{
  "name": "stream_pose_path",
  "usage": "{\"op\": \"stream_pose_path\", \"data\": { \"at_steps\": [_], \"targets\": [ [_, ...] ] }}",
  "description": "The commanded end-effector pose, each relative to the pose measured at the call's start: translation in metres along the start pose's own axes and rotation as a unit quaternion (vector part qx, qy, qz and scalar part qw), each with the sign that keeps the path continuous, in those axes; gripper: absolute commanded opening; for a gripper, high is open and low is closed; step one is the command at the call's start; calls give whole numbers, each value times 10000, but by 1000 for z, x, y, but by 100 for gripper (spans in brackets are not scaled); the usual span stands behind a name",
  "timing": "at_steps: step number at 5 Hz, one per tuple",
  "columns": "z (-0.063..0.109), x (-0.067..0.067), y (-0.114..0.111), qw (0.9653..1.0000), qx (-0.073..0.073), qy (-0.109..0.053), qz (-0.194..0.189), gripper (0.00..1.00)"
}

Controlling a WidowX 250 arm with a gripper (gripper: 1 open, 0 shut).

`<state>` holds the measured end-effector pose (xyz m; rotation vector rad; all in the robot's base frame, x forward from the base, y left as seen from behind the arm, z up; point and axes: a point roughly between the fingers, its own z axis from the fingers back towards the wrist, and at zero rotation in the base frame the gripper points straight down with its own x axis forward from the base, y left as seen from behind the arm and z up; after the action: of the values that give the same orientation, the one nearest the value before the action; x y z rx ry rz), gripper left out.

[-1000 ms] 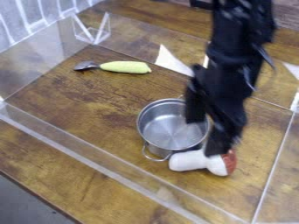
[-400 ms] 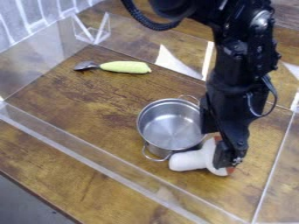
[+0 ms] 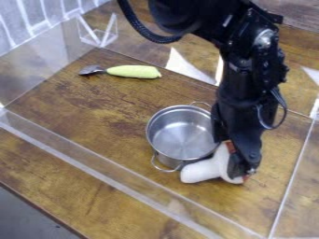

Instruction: Put the mushroom in the silver pot

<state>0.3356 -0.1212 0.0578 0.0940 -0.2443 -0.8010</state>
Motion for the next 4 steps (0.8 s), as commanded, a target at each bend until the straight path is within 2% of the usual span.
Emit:
{"op": "stream_pose_path", "data": {
  "at_steps": [1, 2, 3, 4],
  "targets": [
    [19, 10, 20, 9984, 255, -348, 361, 100],
    [21, 11, 24, 9974, 244, -440, 507, 100],
    [10, 14, 24, 9965, 195, -488, 656, 100],
    [-4, 16, 23, 9954, 86, -528, 795, 100]
  ]
}}
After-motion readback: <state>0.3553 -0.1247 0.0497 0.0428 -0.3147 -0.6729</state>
